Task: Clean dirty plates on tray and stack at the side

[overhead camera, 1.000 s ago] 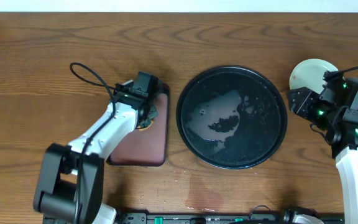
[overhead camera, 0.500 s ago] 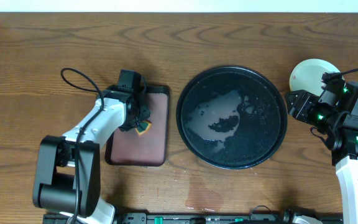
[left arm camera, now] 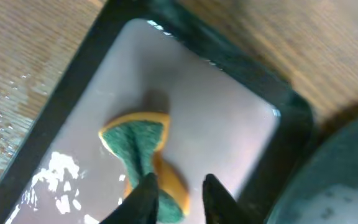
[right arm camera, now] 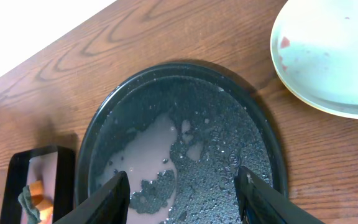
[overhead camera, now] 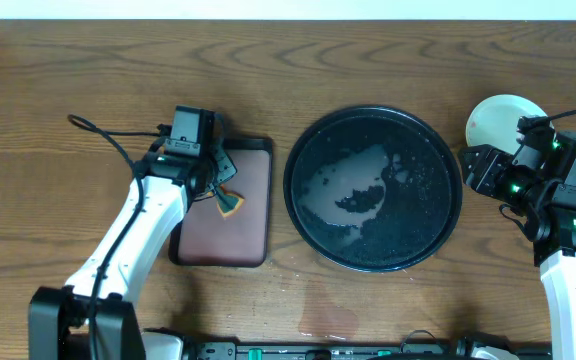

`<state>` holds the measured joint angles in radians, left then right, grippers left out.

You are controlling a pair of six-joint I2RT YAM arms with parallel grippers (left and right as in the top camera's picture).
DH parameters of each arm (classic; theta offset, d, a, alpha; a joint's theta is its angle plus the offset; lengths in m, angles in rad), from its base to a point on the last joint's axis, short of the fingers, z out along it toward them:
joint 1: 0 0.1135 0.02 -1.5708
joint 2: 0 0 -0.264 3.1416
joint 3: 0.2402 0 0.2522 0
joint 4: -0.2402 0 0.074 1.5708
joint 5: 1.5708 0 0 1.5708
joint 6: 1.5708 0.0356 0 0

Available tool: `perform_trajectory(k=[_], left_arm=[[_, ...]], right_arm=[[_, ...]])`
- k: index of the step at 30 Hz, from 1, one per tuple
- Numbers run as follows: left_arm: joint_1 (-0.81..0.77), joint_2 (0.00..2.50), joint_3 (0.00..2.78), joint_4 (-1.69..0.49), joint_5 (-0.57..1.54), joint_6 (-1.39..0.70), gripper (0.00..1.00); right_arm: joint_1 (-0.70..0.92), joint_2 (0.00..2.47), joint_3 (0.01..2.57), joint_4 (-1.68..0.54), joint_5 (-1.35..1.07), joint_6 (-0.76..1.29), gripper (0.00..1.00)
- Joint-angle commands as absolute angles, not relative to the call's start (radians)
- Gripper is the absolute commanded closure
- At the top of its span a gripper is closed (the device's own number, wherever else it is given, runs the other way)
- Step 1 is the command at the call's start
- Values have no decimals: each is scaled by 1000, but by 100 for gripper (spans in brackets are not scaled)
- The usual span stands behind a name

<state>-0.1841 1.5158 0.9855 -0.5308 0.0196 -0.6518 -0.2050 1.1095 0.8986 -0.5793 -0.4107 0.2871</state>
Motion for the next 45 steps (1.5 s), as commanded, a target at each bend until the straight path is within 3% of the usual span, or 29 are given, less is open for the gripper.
perform_trajectory(k=[1,7,13,21,23,25,29,45], left_arm=[[-180,1587,959,-536,-62,-640,79],[-180,1707,959,-527,-86,-641,87],[-180,1813,960,-487,-93,-659,89],[-180,1613,987,-574,-85,-659,92],[-180,1525,987,-587,-54,-659,88],[-180,1441,986,-594,-10,-659,77],[-183,1337,986,-623,56,-659,69],[-235,1580,913,-596,60,-693,78]], right_arm=[[-197,1098,902,-580,-408,271,47],[-197,1098,902,-580,-408,271,47],[-197,1098,902,-580,-407,271,47],[-197,1098,902,-580,-389,271,46],[-197,1098,902,-580,-389,271,46],[-197,1098,902,-580,-389,271,46],[-197,1098,902,-580,-390,271,46],[-197,1098,902,-598,-390,271,46]])
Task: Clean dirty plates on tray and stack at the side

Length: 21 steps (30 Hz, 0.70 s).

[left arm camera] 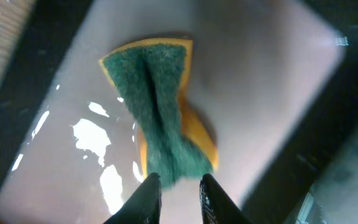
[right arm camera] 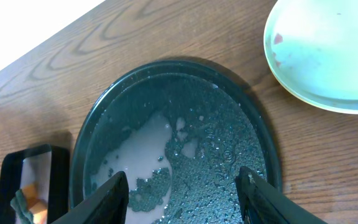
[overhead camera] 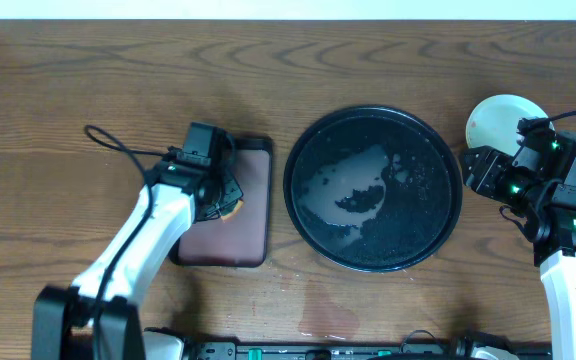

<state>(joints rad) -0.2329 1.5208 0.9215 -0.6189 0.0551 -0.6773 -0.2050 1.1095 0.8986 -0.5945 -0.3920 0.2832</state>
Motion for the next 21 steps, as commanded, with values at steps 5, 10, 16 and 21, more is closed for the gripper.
perform_trajectory(k=[5,10,16,21], left_arm=[[-235,1702,913,-554,61,-694,88],[-235,1732,915,-551,60,-693,92],[-235,1632,939,-551,60,-693,93],[-235,1481,939,-536,39,-693,90]], right_arm=[[-197,1098,902,-608,-389,271,46],[-197,1098,902,-610,-389,271,46],[-197,1098,902,-617,-381,252,46],[-197,1098,902,-620,-363,253,46]])
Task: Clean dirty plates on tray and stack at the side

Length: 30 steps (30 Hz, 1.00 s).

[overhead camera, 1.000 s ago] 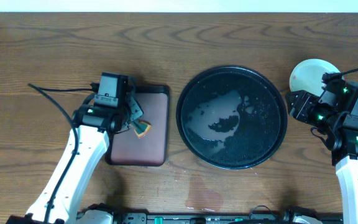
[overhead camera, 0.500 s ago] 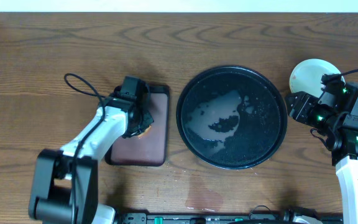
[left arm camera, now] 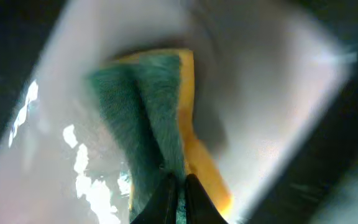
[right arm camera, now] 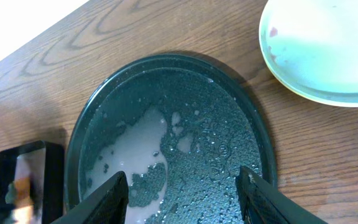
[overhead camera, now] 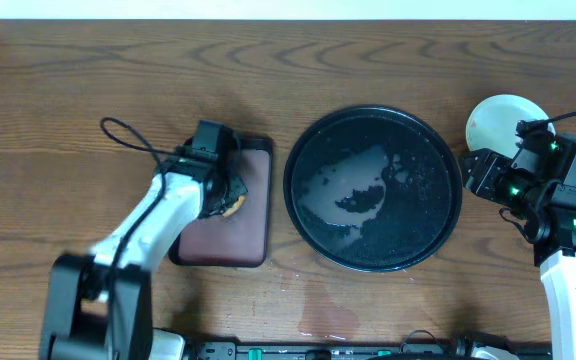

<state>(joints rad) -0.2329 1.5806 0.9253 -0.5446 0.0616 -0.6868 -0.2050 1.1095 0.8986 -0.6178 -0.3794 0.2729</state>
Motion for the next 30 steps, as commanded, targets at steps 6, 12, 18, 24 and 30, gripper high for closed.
perform_trajectory(k=[6,12,18,24,30], left_arm=[[-235,1465,936,-532,-138,-693,85],[-235,1590,933,-467,-147,-693,77],[-235,1735,933,-404,-147,-693,76],[-231,1788,936,-382,-146,-688,82],[-231,1613,948,-450,-134,-689,89]], right_arm=[[-197,1098,902,-621,-363,253,45],[-197,1098,902,-623,-364,253,44],[-197,1098,902,-629,-363,253,44],[-197,1098,902,-628,-363,253,44],[-197,1098,902,-628,-363,253,41]])
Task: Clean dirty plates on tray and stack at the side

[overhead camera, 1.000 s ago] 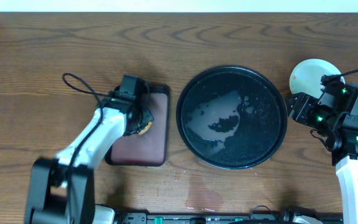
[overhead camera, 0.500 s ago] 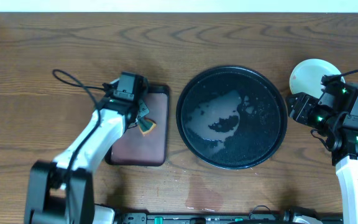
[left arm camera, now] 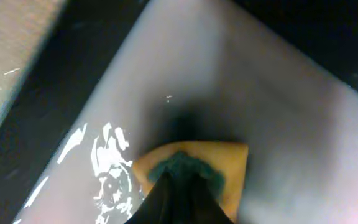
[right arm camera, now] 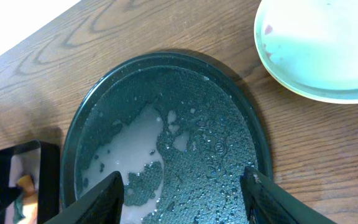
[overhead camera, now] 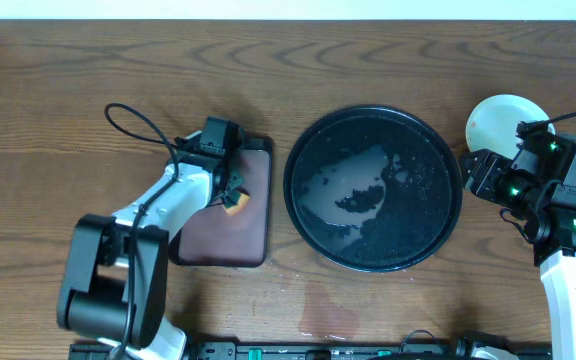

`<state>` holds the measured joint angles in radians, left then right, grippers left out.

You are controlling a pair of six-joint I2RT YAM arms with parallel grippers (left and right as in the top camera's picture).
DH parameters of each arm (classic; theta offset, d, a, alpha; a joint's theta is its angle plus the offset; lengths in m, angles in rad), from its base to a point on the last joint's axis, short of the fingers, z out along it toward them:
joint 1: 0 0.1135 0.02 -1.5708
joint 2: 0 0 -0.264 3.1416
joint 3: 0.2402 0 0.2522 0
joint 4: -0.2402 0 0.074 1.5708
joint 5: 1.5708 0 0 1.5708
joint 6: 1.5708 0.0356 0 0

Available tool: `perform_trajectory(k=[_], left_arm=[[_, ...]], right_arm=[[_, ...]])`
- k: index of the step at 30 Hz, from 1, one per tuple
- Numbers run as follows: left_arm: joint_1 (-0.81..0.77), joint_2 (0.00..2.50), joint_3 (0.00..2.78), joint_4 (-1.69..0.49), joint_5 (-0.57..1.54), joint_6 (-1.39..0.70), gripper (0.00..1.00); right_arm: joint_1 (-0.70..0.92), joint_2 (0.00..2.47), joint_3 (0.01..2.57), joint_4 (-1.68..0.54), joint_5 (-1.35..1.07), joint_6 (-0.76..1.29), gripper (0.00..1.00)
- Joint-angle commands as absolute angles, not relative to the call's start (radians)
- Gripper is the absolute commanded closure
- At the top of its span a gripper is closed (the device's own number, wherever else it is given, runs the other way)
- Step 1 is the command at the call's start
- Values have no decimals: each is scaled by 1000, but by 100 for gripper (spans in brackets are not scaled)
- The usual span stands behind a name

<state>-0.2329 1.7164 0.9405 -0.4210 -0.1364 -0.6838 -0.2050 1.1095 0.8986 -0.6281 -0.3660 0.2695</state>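
Note:
A yellow and green sponge (left arm camera: 194, 163) lies in the pinkish water of a black rectangular basin (overhead camera: 224, 240), and my left gripper (left arm camera: 182, 200) is shut on its green top. Overhead, the sponge (overhead camera: 236, 205) peeks out just below the left gripper (overhead camera: 228, 190). The round dark tray (overhead camera: 373, 188) in the middle holds only soapy water and droplets (right arm camera: 166, 140). A pale green plate (right arm camera: 322, 46) with a red smear rests on the table to the tray's right. My right gripper (right arm camera: 182, 200) hovers open beside the tray's right rim, holding nothing.
A wet patch (overhead camera: 328, 315) darkens the wood near the front edge, below the round tray. The basin's black wall (left arm camera: 73, 74) rises to the left of the sponge. A cable (overhead camera: 138, 125) loops off the left arm.
My left wrist has turned and tipped, so the sponge now looks bunched up under the shut fingers. The right gripper's view has shifted slightly; it stays open.
My left gripper first hung open over the sponge in the basin. It then sat lower with its fingers either side of the sponge's end, then was closed on the sponge, which it still pinches. The right arm stayed open by the plate throughout.

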Motion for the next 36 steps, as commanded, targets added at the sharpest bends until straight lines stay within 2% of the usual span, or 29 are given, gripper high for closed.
perform_trajectory(k=[1,4,8,10,19,23,27,36], left_arm=[[-231,1571,948,-462,-123,-689,87],[-231,1456,948,-495,-80,-689,79],[-232,1373,948,-546,9,-693,76],[-237,1373,947,-577,57,-693,76],[-288,1533,897,-548,75,-761,81],[-287,1656,897,-481,74,-762,90],[-287,1750,897,-453,55,-781,91],[-287,1687,943,-521,26,-749,79]], right_arm=[[-197,1098,902,-628,-363,253,40],[-197,1098,902,-628,-363,253,41],[-197,1098,902,-628,-363,253,40],[-197,1098,902,-628,-364,253,36],[-197,1098,902,-629,-363,253,31],[-197,1098,902,-631,-363,253,30],[-197,1098,902,-643,-363,253,30],[-197,1098,902,-648,-364,253,33]])
